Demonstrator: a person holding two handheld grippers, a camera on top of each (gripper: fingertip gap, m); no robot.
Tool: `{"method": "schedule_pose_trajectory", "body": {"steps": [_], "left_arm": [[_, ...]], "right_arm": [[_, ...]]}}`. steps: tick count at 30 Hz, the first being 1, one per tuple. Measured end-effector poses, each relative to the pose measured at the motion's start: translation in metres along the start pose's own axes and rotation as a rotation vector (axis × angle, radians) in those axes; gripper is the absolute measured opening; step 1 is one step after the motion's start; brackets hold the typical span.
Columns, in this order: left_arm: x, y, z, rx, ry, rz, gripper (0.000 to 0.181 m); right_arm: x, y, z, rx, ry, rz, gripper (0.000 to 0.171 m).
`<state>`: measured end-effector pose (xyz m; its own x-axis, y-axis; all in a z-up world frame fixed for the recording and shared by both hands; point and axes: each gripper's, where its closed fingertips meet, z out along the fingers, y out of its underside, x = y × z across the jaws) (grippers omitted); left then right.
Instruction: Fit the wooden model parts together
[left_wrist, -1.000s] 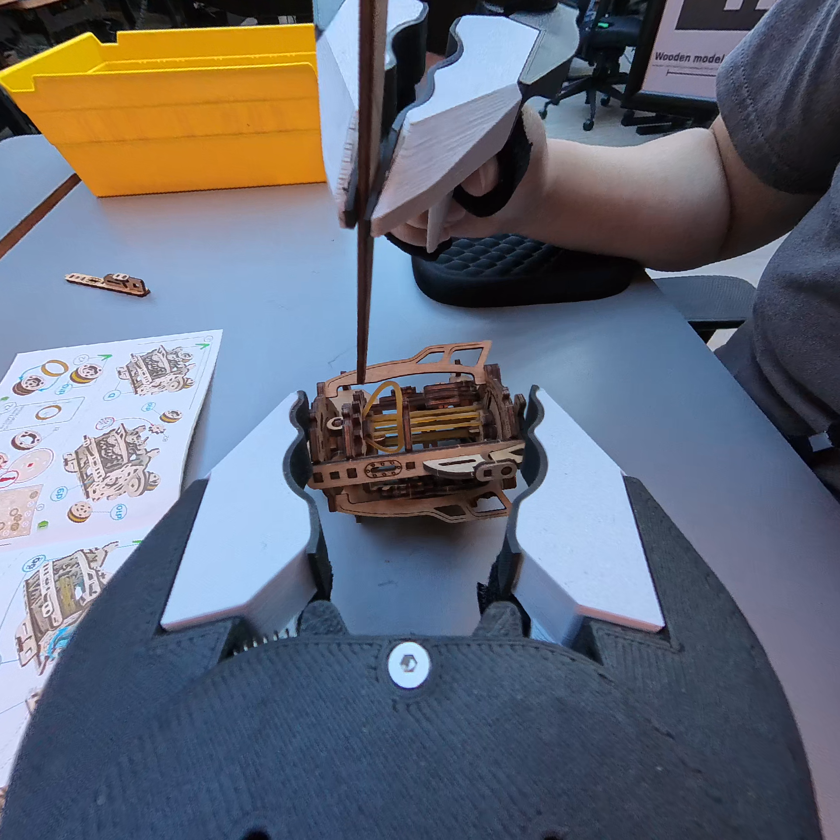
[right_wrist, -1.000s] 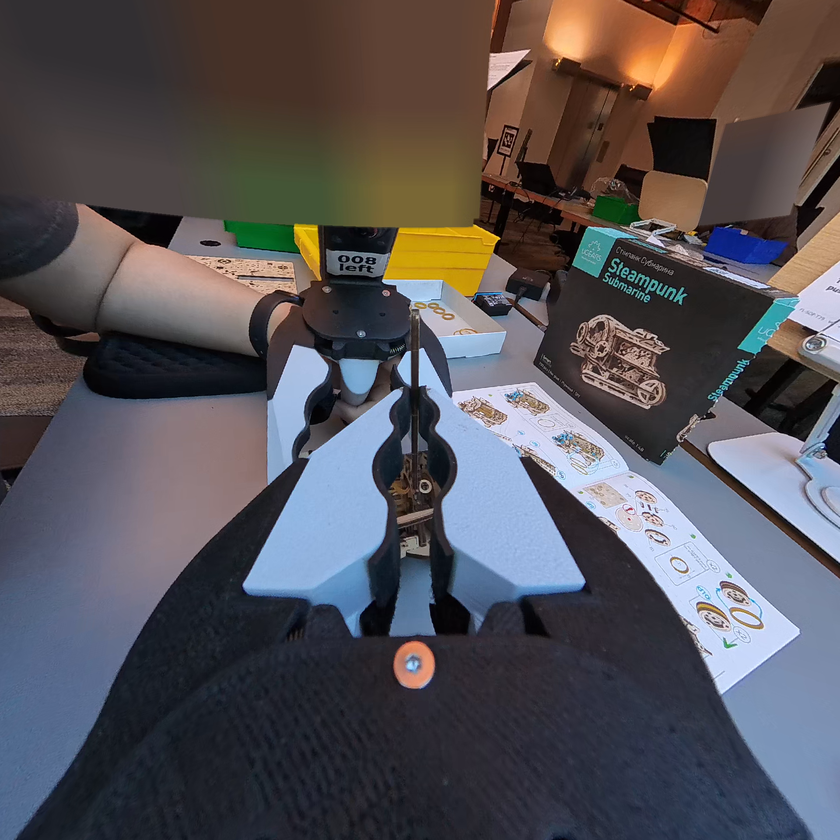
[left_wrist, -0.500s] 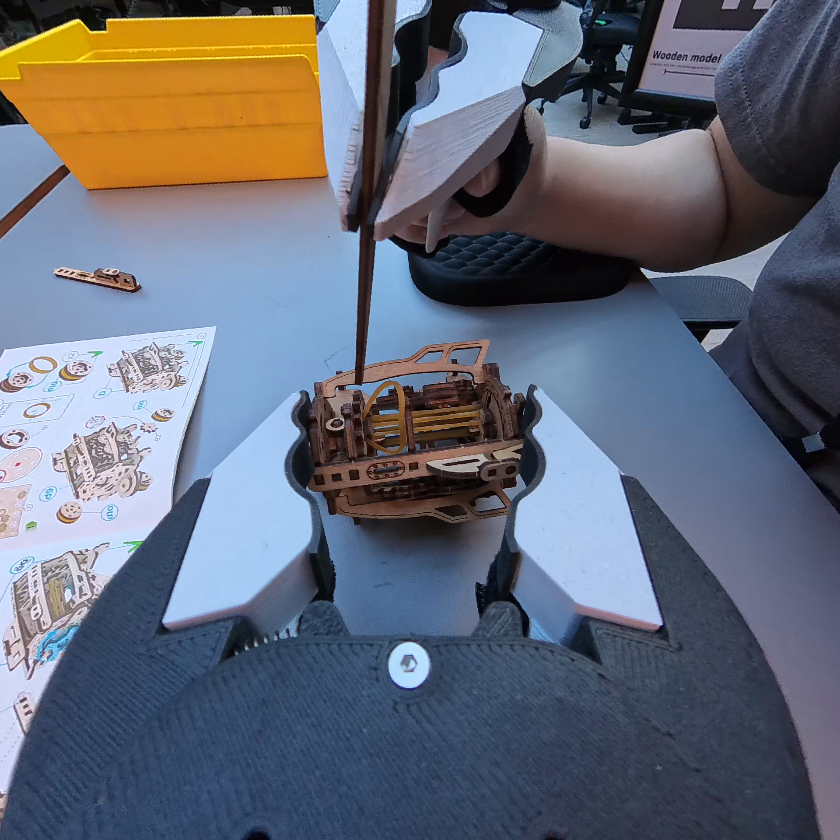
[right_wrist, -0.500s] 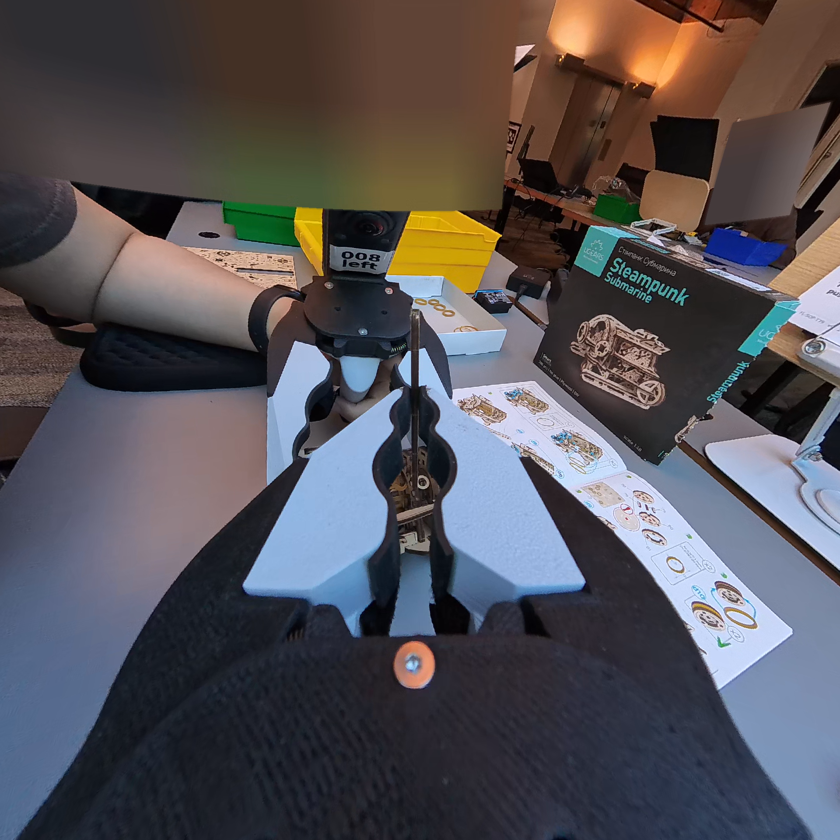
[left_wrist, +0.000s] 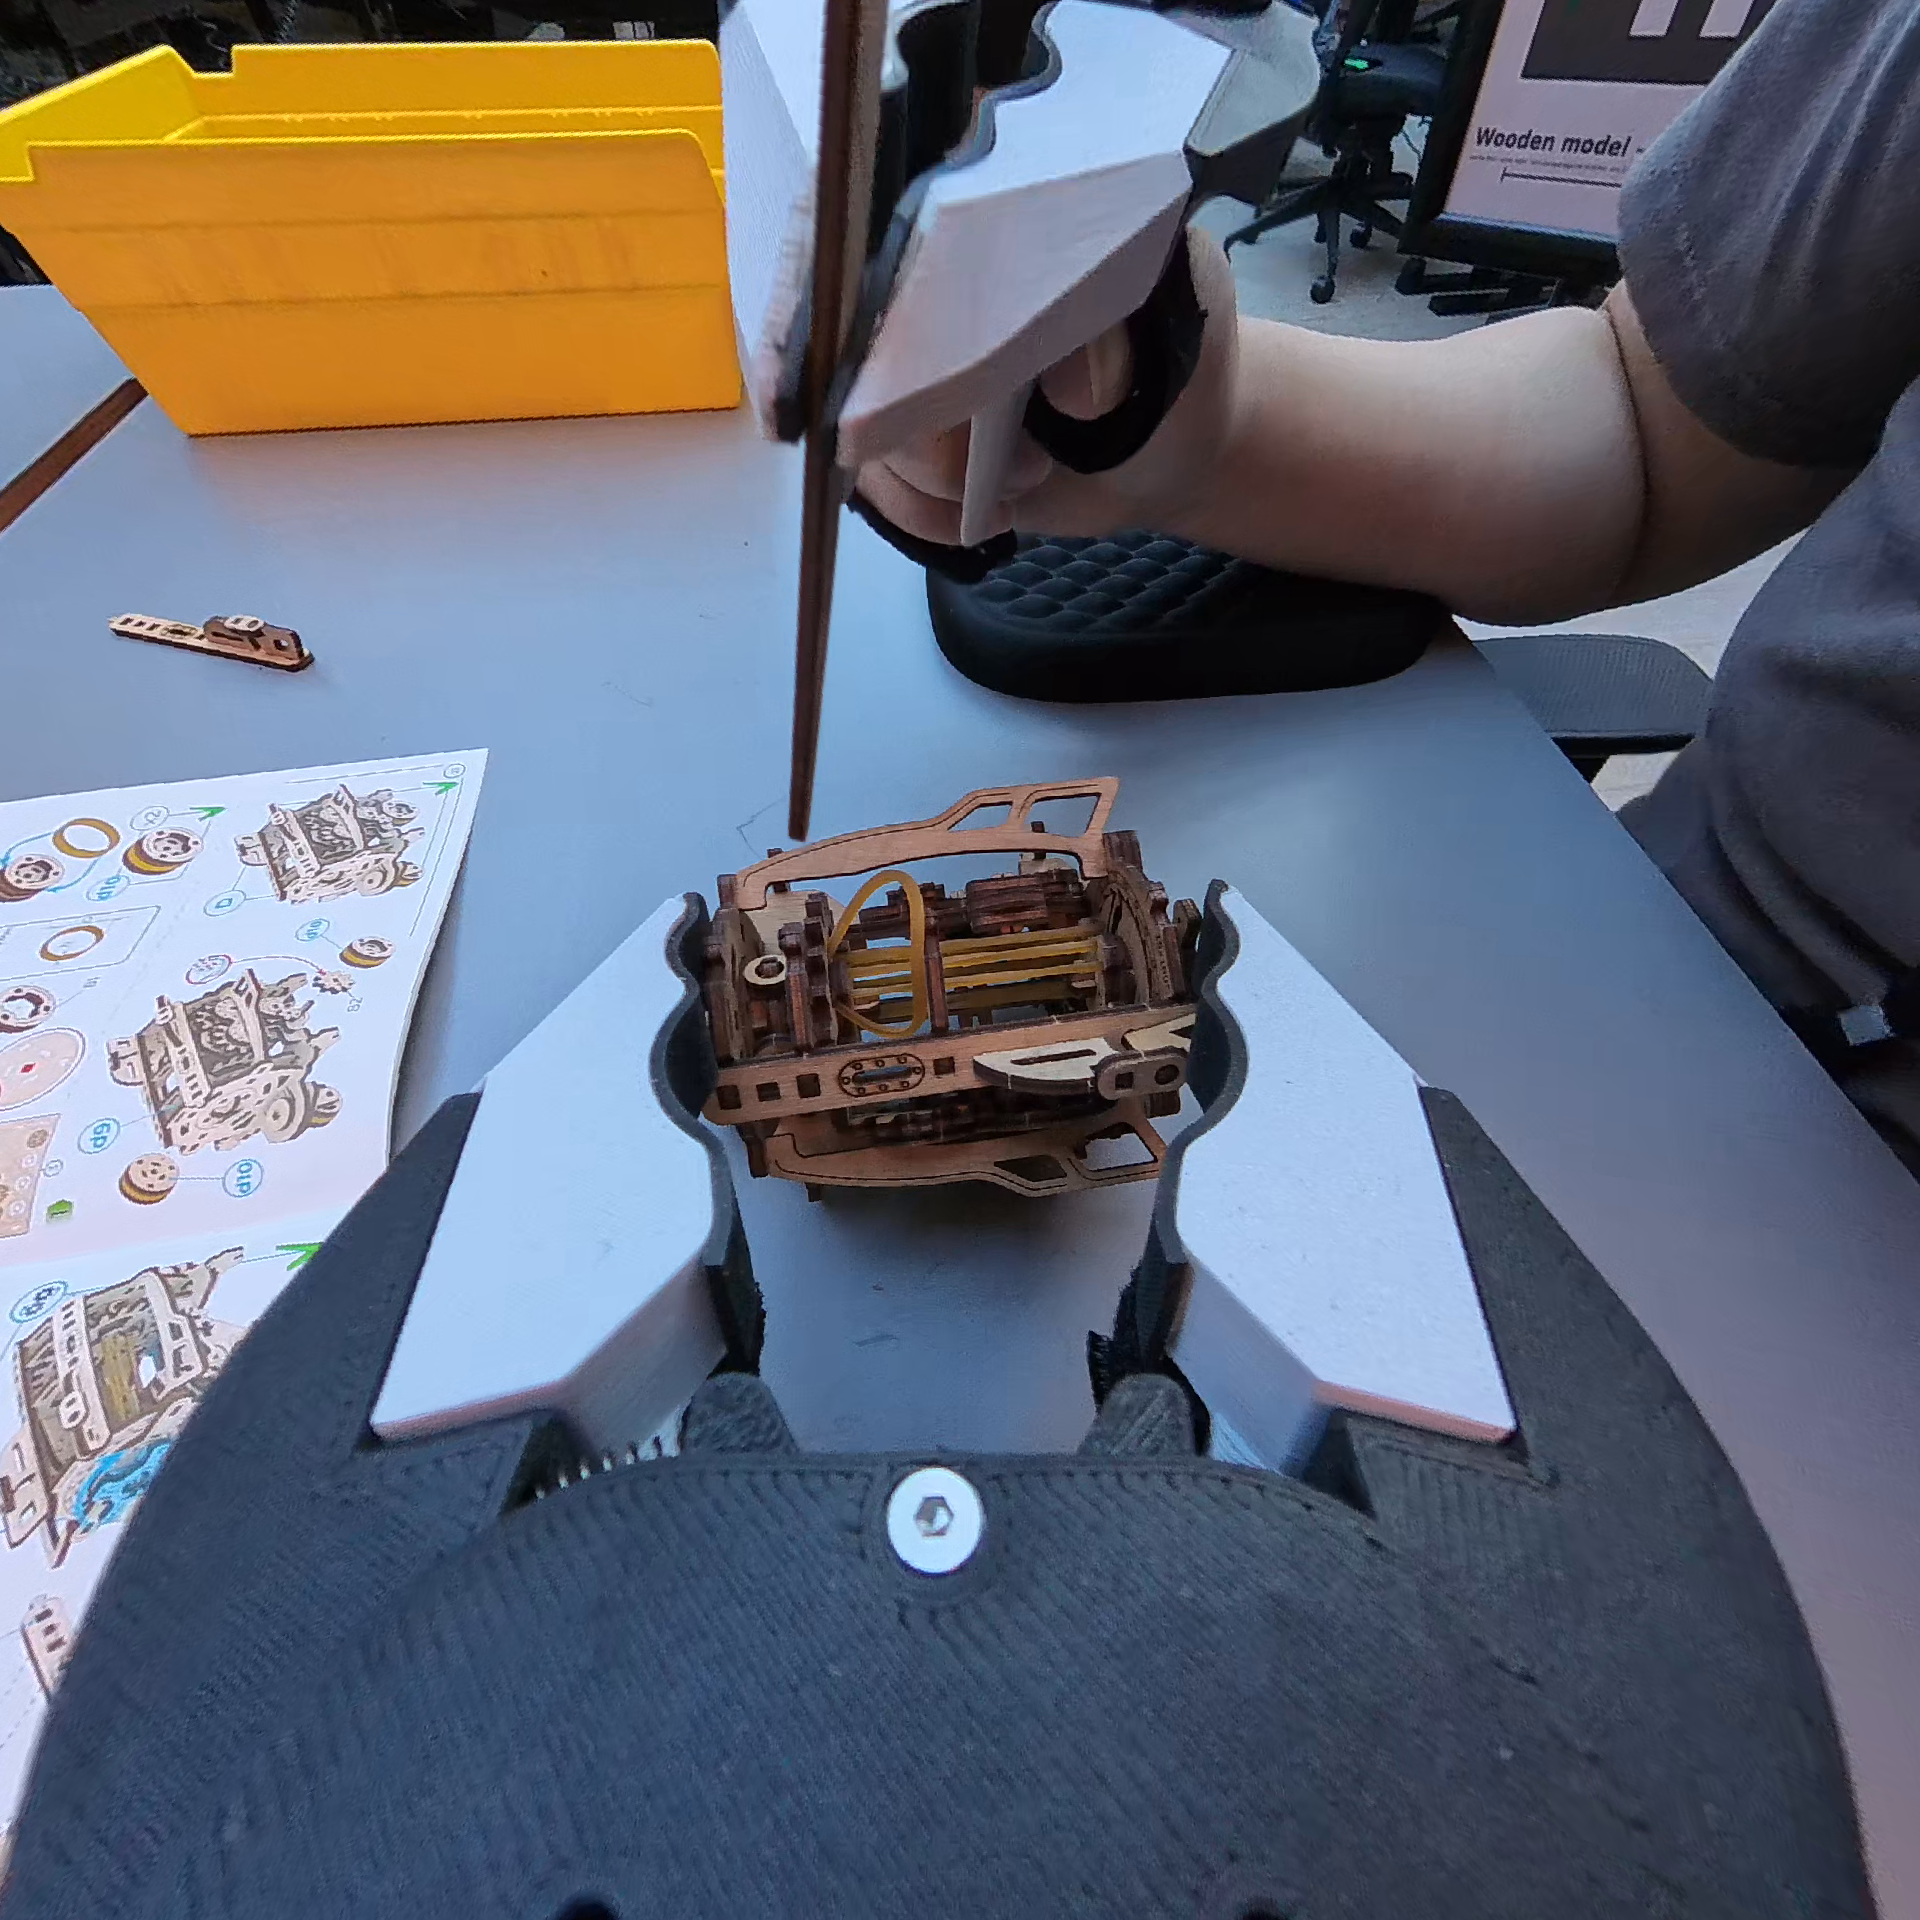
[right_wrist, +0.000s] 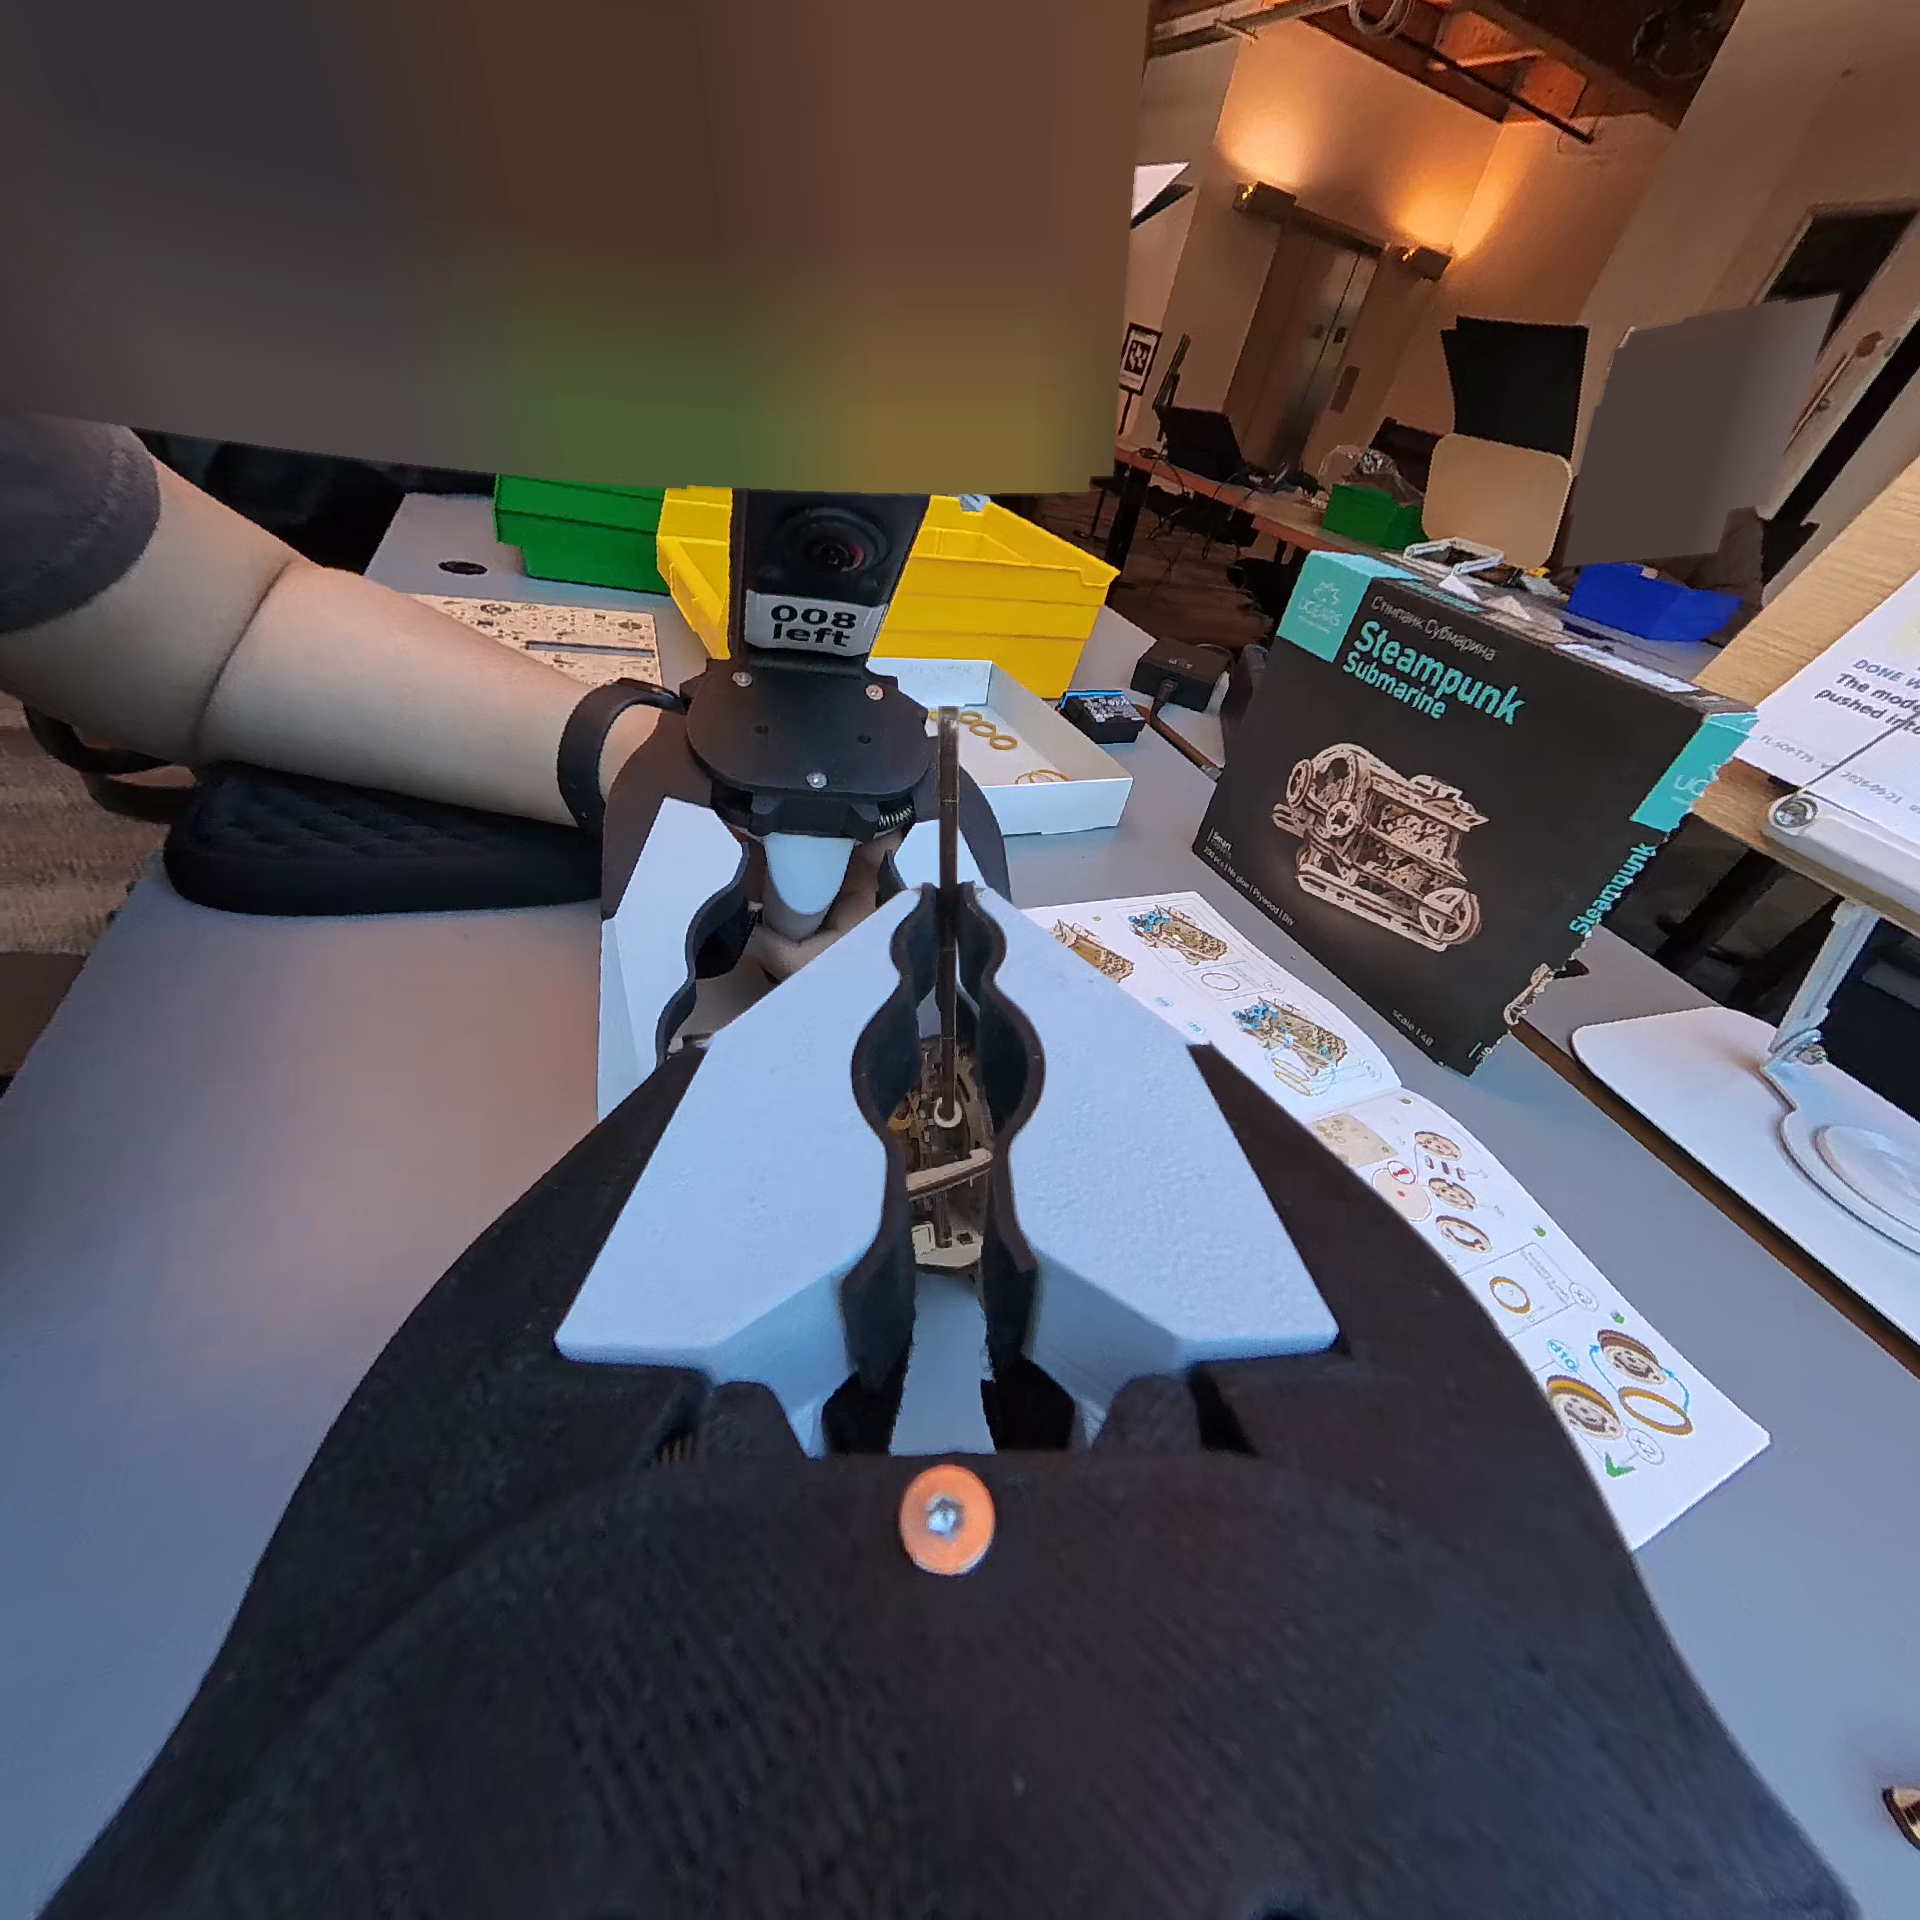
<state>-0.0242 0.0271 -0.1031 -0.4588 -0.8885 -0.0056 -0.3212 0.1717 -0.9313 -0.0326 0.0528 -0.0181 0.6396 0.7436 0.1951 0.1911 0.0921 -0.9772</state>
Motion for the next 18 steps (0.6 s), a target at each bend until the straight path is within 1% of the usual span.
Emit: {"method": "schedule_pose_trajectory", "body": {"steps": [5, 8, 11, 14, 18], "left_arm": [[0.004, -0.002, 0.000, 0.010, 0.028, -0.019, 0.097], [0.005, 0.000, 0.000, -0.002, 0.022, -0.010, 0.101], [0.004, -0.002, 0.000, 0.014, 0.025, -0.031, 0.101], [0.004, -0.003, -0.001, 0.031, 0.032, -0.064, 0.101], [0.004, -0.002, 0.003, 0.020, 0.028, -0.061, 0.102]], "right_arm": [[0.009, -0.016, -0.007, 0.069, 0.030, 0.018, 0.000], [0.021, -0.026, -0.014, 0.130, 0.067, 0.080, 0.001], [0.031, -0.036, -0.023, 0.178, 0.099, 0.138, 0.001], [0.039, -0.045, -0.029, 0.209, 0.136, 0.152, 0.001], [0.040, -0.059, -0.029, 0.284, 0.101, 0.180, 0.001]]}}
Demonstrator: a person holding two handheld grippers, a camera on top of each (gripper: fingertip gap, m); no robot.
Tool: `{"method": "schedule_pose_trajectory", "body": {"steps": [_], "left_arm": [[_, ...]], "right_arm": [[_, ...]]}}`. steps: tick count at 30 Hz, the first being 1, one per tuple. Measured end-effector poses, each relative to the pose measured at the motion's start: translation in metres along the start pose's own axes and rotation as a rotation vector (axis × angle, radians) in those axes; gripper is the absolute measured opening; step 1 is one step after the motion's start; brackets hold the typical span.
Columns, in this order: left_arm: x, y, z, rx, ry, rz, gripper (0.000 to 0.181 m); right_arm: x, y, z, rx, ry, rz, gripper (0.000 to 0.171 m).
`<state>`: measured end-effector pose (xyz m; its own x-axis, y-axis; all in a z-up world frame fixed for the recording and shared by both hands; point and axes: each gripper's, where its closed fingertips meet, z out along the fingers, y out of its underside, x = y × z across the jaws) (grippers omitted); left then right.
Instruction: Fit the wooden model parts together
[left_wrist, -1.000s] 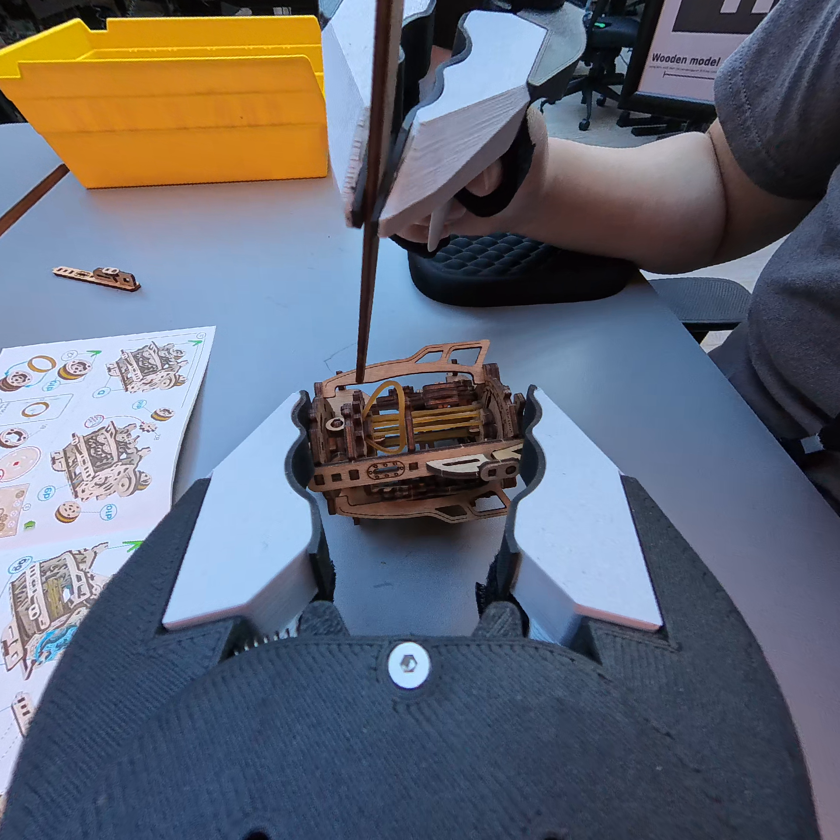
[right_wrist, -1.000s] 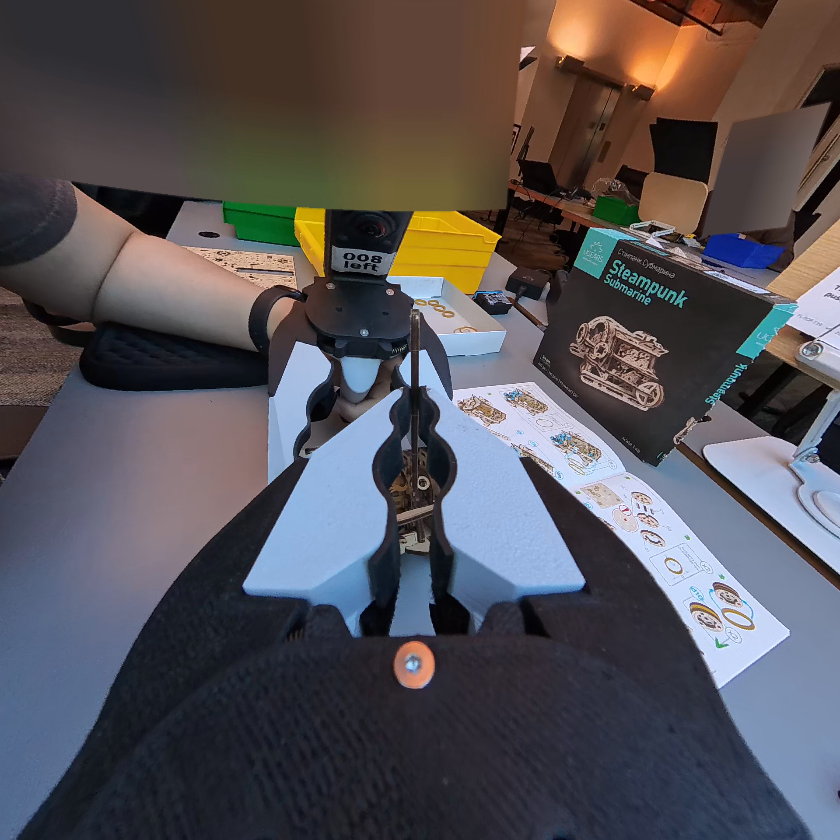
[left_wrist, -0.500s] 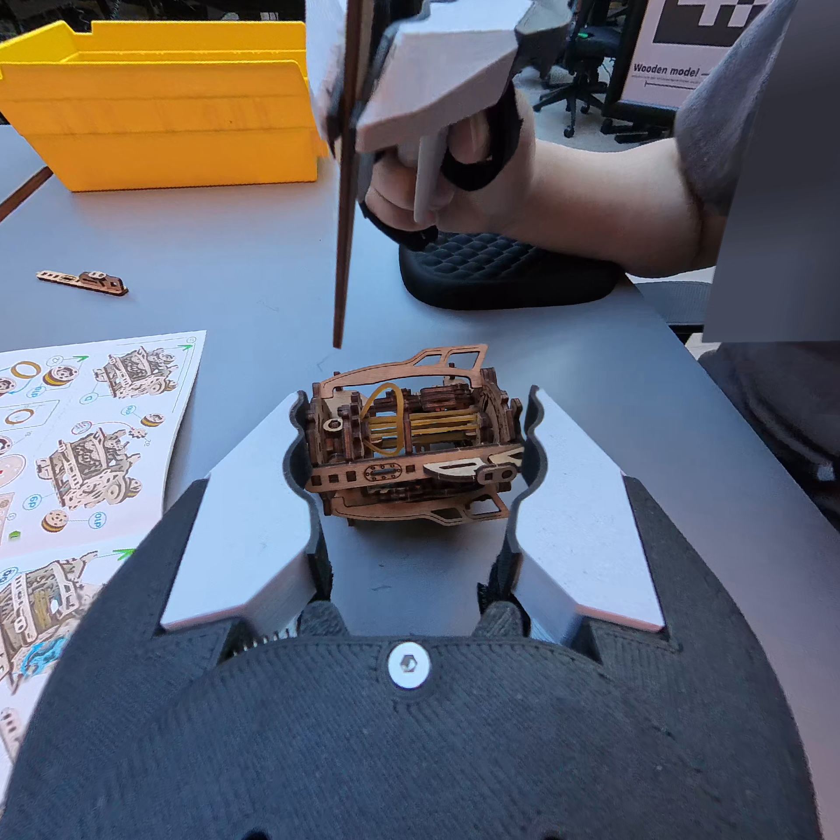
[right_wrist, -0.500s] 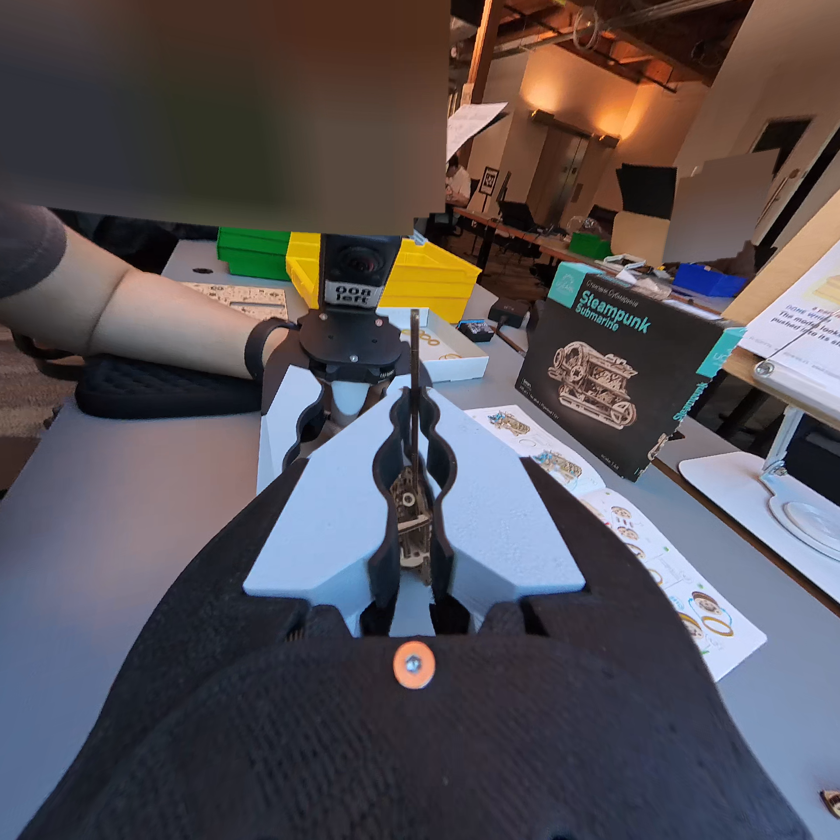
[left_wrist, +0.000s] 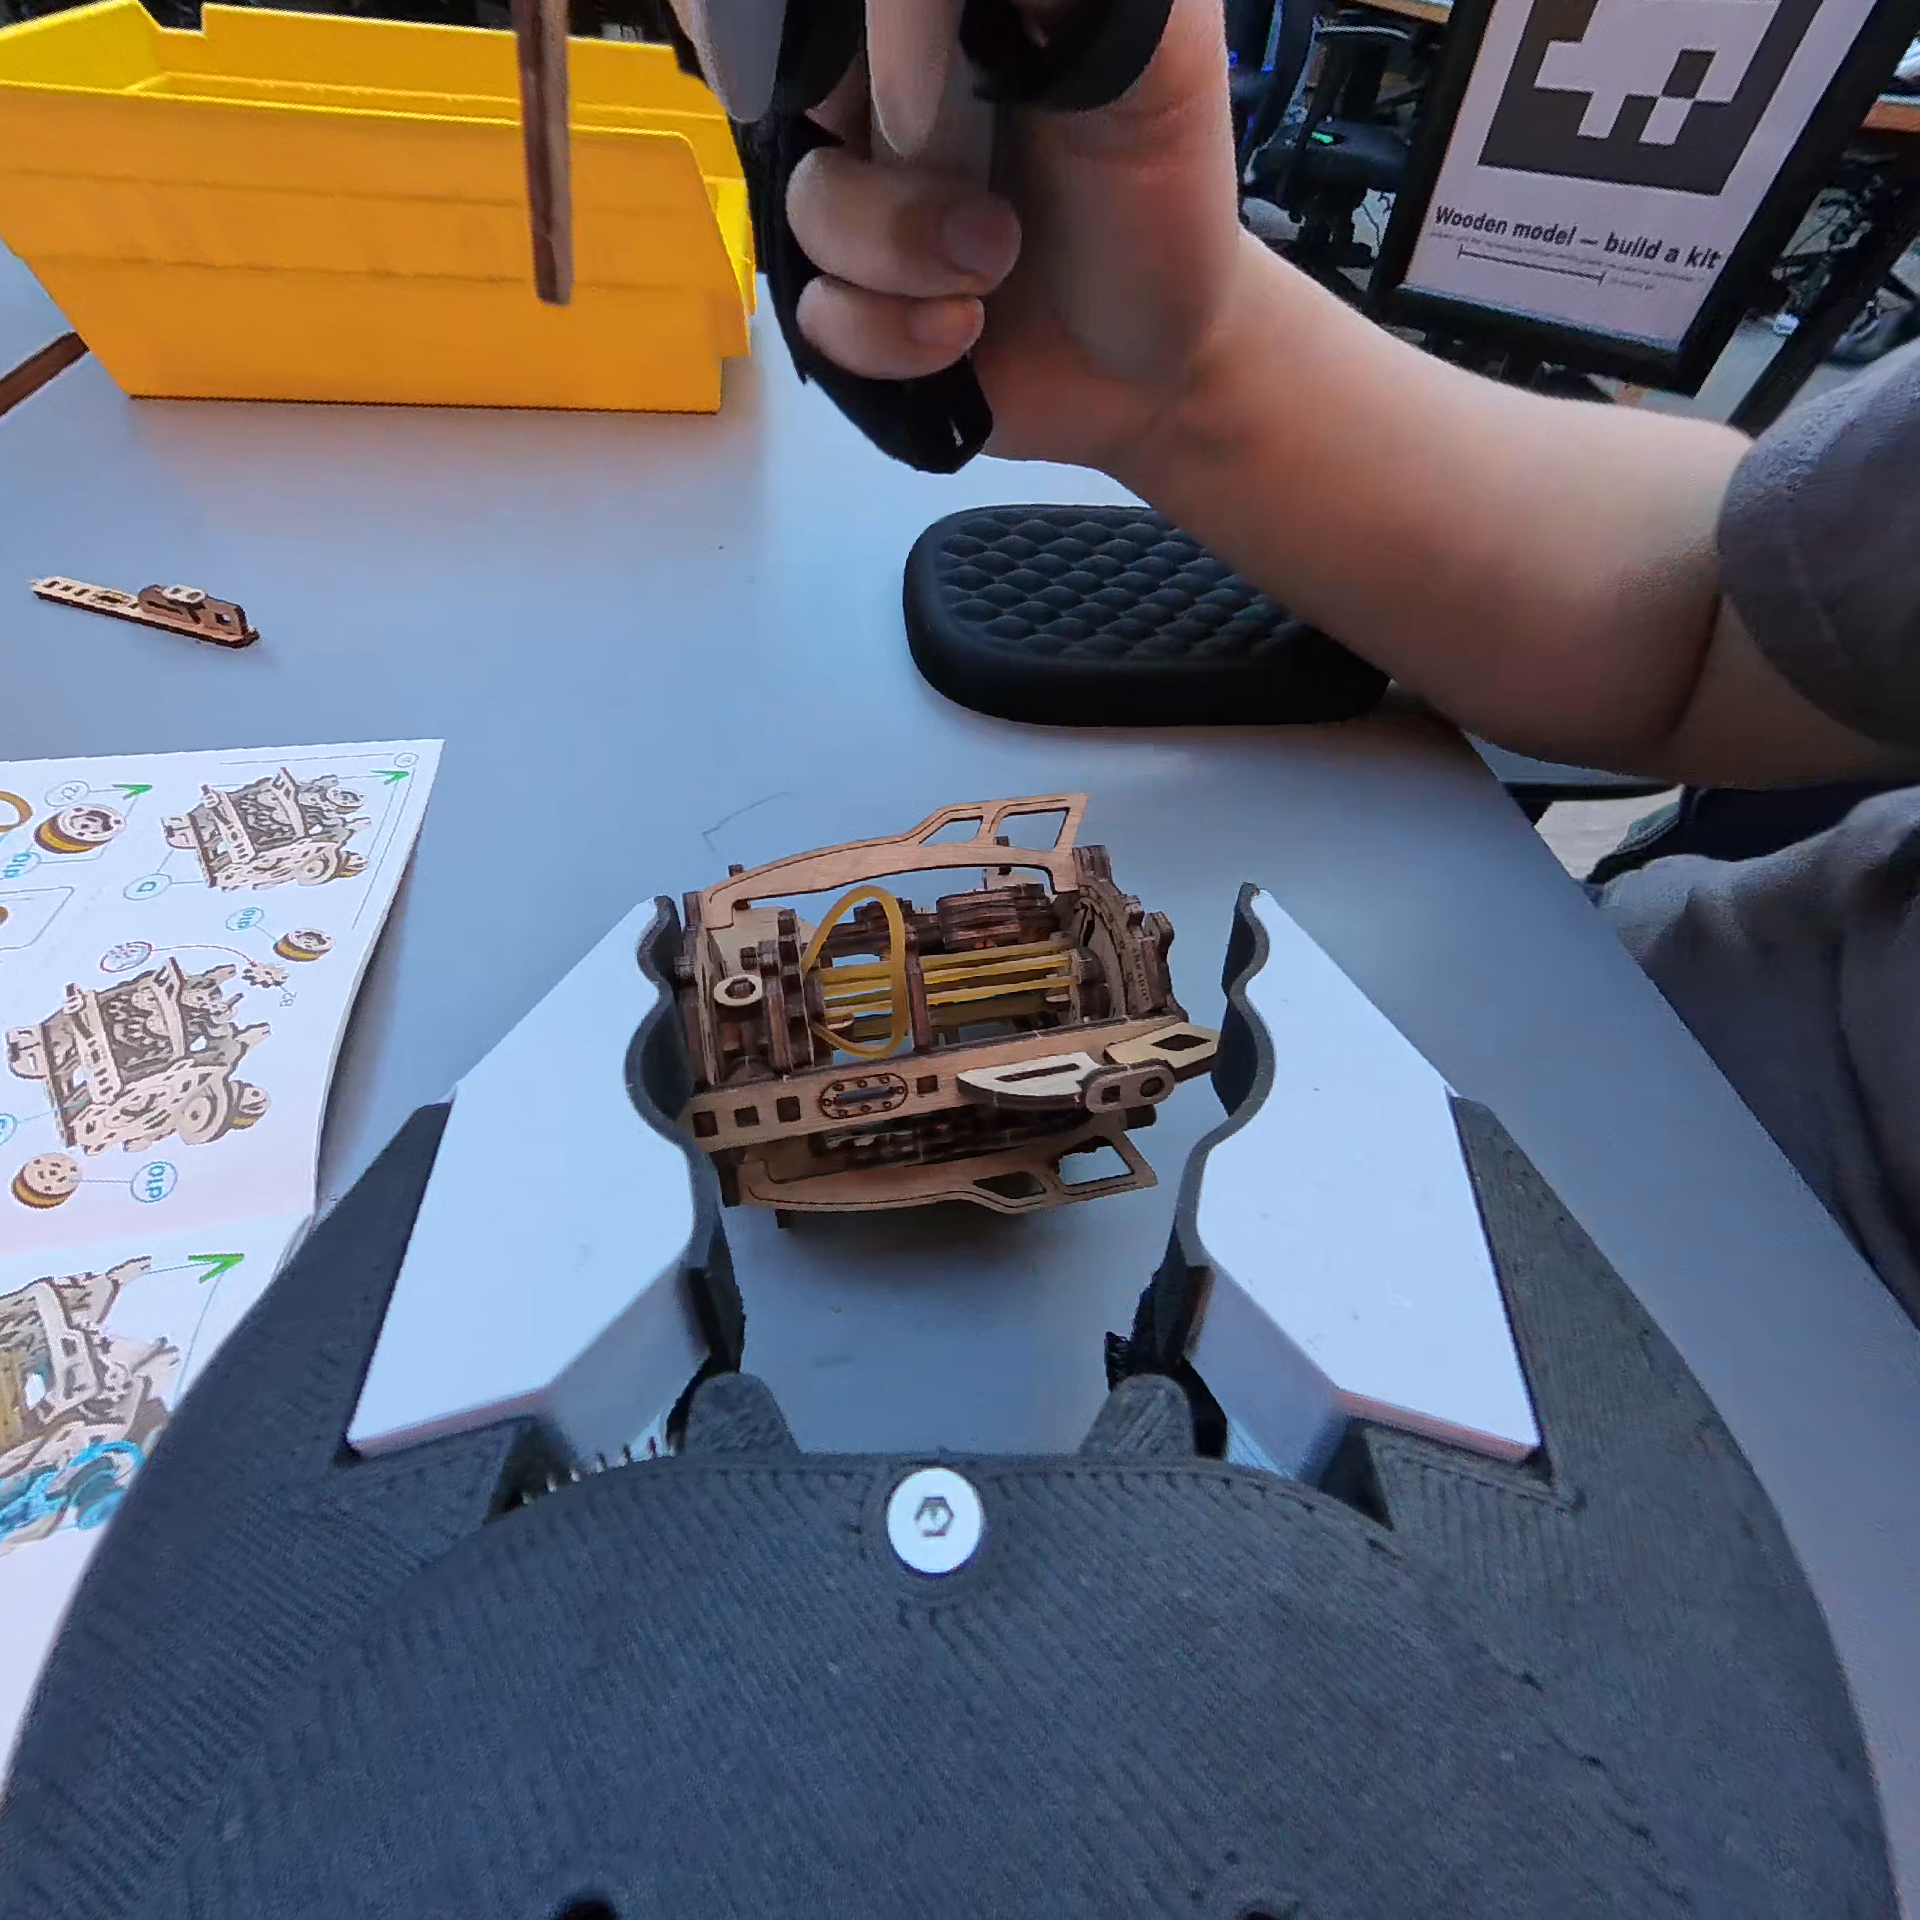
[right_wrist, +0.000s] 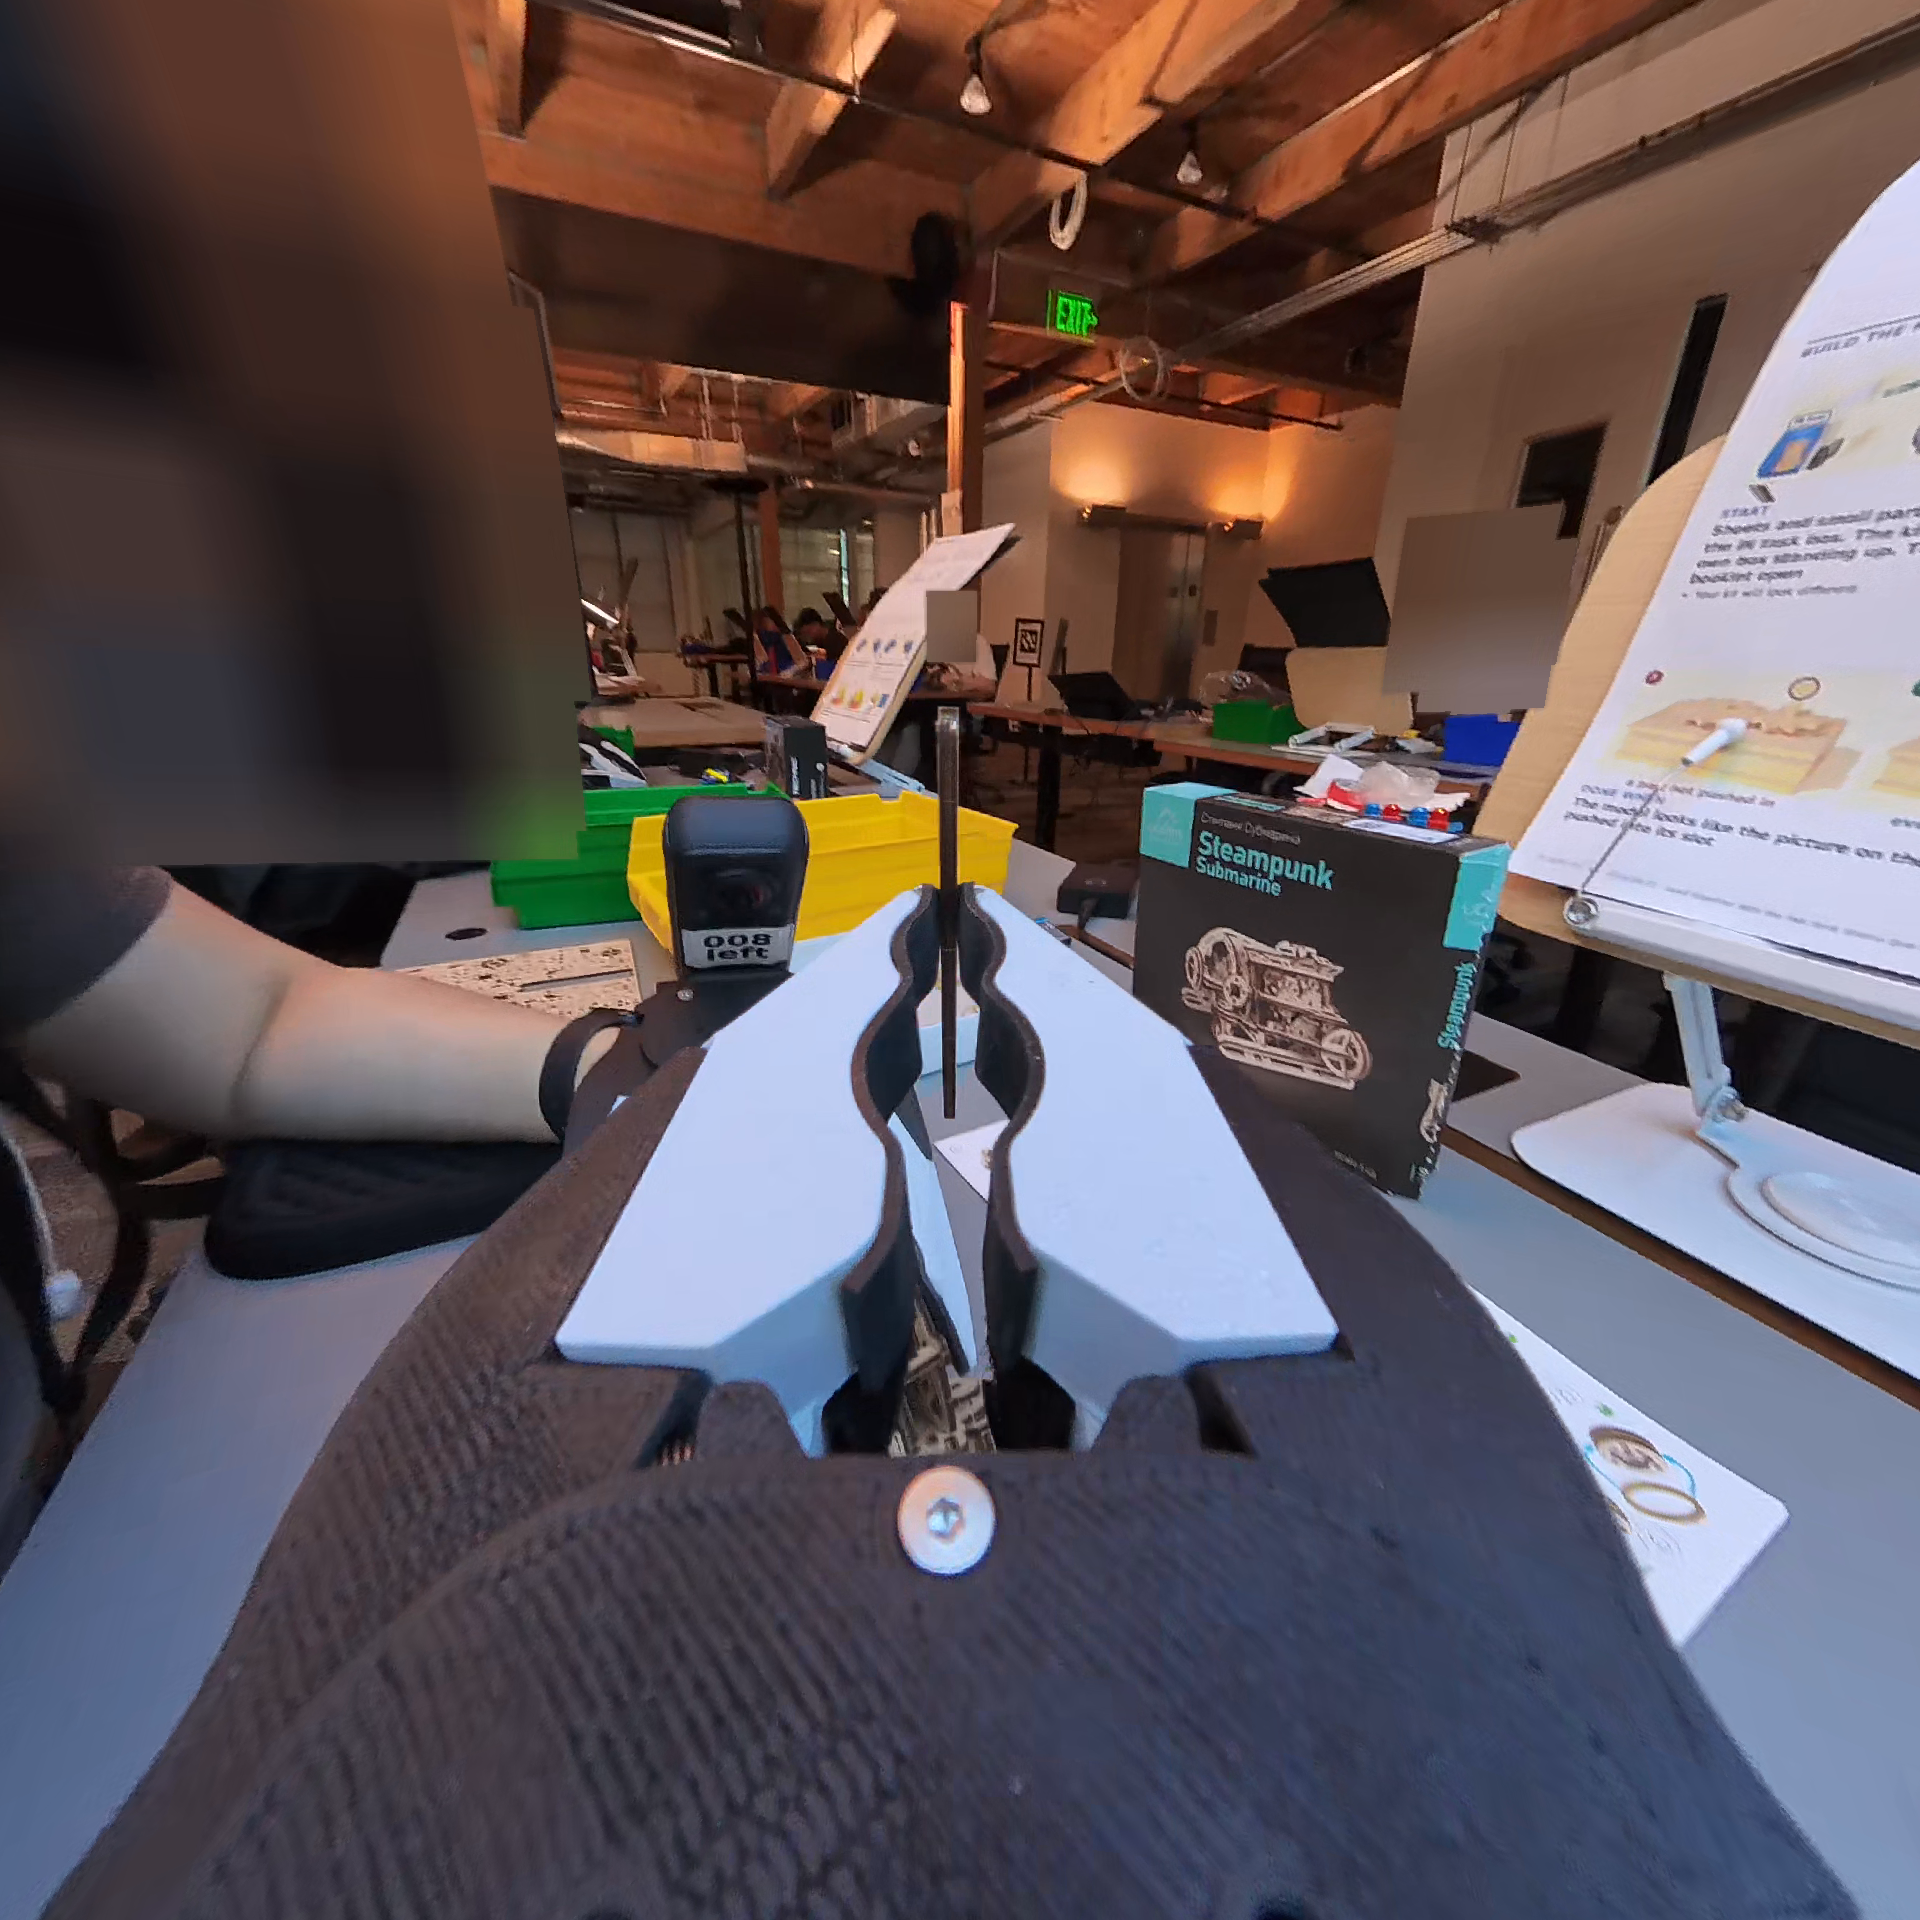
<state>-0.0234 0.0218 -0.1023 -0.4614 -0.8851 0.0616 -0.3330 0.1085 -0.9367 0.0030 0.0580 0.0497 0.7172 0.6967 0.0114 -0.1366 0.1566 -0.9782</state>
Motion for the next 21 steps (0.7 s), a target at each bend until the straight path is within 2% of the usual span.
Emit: {"method": "schedule_pose_trajectory", "body": {"steps": [5, 13, 21], "left_arm": [[-0.001, 0.001, 0.003, -0.018, -0.011, 0.048, 0.104], [-0.002, 0.003, 0.002, -0.025, 0.000, 0.040, 0.101], [-0.003, 0.003, 0.002, -0.024, -0.002, 0.038, 0.099]], "right_arm": [[0.000, -0.005, 0.002, 0.037, -0.045, -0.035, 0.001], [0.005, -0.015, -0.021, 0.129, -0.092, -0.017, 0.001], [0.006, -0.010, -0.025, 0.117, -0.083, -0.016, 0.001]]}}
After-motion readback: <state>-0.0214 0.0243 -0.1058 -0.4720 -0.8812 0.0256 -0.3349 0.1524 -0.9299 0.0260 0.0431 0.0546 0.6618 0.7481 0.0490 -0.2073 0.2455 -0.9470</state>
